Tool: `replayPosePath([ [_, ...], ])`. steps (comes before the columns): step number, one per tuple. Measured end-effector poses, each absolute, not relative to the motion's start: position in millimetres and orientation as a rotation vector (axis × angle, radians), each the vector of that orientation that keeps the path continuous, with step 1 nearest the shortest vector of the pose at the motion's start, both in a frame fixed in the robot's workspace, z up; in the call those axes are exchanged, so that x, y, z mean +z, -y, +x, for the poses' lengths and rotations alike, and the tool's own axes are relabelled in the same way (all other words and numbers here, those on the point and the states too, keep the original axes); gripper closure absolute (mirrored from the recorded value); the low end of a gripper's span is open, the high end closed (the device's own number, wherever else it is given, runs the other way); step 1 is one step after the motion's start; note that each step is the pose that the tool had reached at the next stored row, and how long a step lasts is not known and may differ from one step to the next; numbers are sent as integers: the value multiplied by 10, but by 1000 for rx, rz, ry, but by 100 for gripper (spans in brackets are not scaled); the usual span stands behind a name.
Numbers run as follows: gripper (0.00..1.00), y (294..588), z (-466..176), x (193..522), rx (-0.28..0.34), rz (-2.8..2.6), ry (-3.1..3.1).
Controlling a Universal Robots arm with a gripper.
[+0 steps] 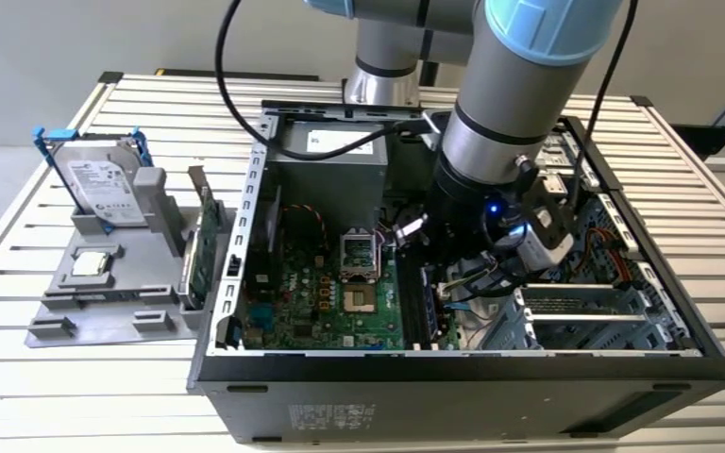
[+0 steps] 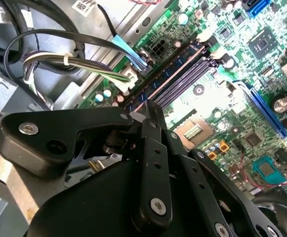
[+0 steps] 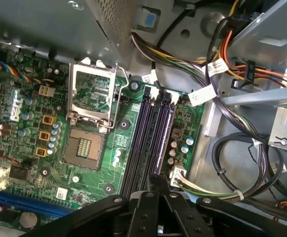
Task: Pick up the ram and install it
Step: 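Press down the ram until it locks into place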
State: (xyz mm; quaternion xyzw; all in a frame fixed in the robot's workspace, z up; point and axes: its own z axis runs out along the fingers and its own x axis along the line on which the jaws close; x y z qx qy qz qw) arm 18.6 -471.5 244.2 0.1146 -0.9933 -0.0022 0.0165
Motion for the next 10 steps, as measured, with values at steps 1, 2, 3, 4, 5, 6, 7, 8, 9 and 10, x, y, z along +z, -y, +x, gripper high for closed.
replayPosePath([
  [1,100,4714,186,2442,-7,370,3086],
  [2,100,4713,186,2442,-7,385,3084],
  [3,100,4713,186,2442,-7,399,3082],
  [4,100,4712,185,2442,-7,414,3080],
  [5,100,4711,185,2442,-7,428,3078],
  [6,100,4710,185,2442,-8,443,3075],
  [7,100,4710,185,2442,-8,458,3073],
  [8,100,4709,185,2442,-8,473,3071],
  [9,100,4709,185,2442,-8,488,3068],
  [10,100,4708,185,2442,-8,503,3065],
])
